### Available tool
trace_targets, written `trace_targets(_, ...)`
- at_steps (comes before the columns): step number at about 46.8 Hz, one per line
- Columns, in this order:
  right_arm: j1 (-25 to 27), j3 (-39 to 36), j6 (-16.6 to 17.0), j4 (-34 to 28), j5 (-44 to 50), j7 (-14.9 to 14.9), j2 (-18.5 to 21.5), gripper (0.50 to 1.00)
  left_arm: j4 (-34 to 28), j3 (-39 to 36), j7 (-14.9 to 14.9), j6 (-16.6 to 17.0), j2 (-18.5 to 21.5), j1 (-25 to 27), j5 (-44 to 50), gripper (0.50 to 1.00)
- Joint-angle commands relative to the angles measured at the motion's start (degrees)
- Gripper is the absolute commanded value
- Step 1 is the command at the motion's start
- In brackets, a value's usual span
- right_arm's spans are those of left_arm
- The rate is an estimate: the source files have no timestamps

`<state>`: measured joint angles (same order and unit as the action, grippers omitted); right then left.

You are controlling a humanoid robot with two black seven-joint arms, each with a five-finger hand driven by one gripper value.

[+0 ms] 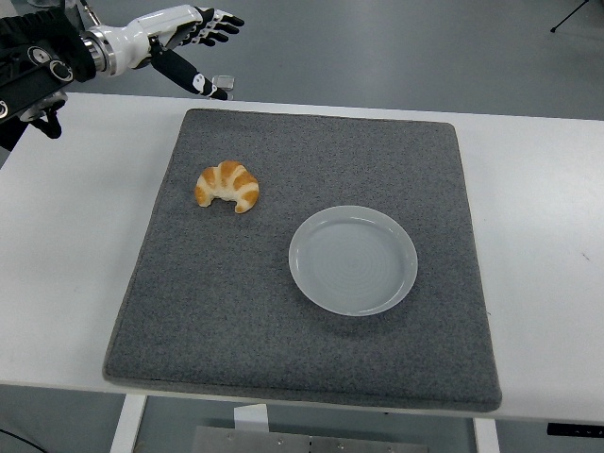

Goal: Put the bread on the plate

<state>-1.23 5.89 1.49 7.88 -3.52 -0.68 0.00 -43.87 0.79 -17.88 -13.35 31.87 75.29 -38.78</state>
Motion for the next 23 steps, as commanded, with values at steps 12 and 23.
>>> trace_targets(12, 0.0, 0.0, 0.0, -0.1, 0.0, 0.1, 0.0, 0.952, -3.8, -9.7, 1.0, -4.4, 0.2, 1.2, -0.4, 1.000)
trace_targets(23, 0.0, 0.0, 0.0, 0.0, 0.0, 0.0, 0.0, 0.952, -3.5, -11.2, 1.2, -4.0, -0.2, 0.4, -0.9, 1.000)
